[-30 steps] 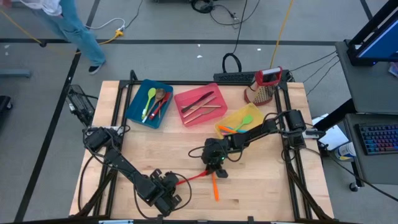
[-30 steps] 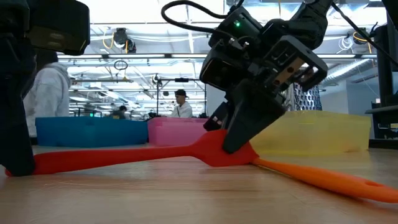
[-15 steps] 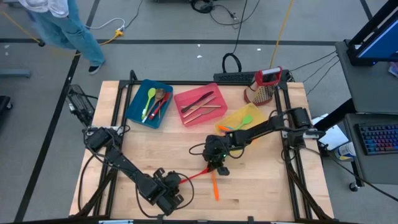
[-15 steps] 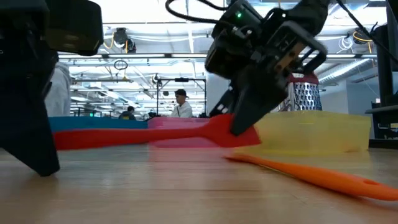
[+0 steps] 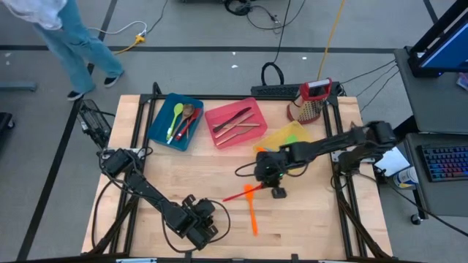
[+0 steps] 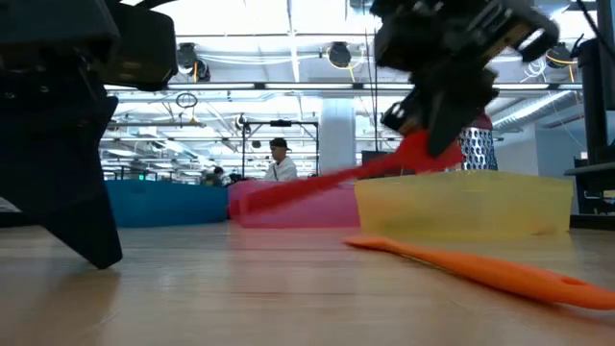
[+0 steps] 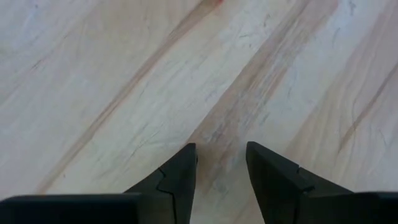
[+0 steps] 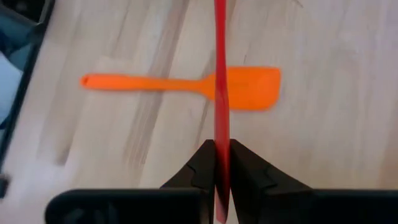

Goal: Pick & Place Kitchen Items
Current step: Put the red spatula into the yellow bin

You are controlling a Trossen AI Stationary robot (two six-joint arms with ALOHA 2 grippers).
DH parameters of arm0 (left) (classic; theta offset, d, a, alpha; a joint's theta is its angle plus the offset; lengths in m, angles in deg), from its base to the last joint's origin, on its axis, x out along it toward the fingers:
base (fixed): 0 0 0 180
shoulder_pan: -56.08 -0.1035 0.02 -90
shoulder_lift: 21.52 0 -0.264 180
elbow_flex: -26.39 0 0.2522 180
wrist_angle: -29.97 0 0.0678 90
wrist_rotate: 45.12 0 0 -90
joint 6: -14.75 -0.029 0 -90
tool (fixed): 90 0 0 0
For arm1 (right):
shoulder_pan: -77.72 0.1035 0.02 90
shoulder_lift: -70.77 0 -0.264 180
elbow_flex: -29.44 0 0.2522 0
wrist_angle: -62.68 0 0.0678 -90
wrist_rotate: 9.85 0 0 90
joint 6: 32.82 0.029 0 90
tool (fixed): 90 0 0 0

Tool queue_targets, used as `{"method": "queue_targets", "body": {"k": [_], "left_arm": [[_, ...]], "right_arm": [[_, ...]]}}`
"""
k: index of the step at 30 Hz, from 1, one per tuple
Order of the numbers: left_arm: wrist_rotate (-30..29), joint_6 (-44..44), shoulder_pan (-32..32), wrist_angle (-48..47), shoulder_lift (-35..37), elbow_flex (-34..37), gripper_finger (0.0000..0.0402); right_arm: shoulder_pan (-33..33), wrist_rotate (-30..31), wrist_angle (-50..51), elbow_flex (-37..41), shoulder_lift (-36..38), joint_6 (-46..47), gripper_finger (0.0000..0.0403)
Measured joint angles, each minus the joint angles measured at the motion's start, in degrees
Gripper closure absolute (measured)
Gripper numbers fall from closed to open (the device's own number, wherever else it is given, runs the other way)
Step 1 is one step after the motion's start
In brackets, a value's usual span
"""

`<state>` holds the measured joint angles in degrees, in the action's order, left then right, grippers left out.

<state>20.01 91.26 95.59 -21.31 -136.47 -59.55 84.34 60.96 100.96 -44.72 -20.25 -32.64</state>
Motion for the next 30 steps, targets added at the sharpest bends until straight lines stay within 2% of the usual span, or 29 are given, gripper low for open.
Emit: {"method": "queue_targets", "body": {"k": [4,11,14,19,27,30], "left_arm": [[0.02,-0.24,-0.13,0.02,0.02,0.00,0.0252],[-0.62,-1.71,-0.31,0.10,0.04,0.00,0.0252],[-0.68,-1.84,-0.63,0.11,0.04,0.02,0.0252],[-0.72,-1.84,-1.03,0.20,0.04,0.02,0.0252],[-0.87,-1.90,-1.59,0.39,0.04,0.02,0.0252],[-0.90,-1.92,-1.84,0.59,0.04,0.02,0.0252]], "right_arm": [[0.00,1.33,5.37,-0.02,6.68,-2.44,0.0383],[-1.31,17.34,21.82,-0.02,18.33,-6.92,0.0384],[-2.90,20.62,28.46,-0.02,21.76,-6.94,0.0384],[-5.98,22.26,36.67,-0.02,25.33,-7.88,0.0384],[-10.64,22.67,38.94,-0.02,29.90,-13.59,0.0384],[-12.57,26.61,40.98,-0.02,31.01,-11.29,0.0384]]}}
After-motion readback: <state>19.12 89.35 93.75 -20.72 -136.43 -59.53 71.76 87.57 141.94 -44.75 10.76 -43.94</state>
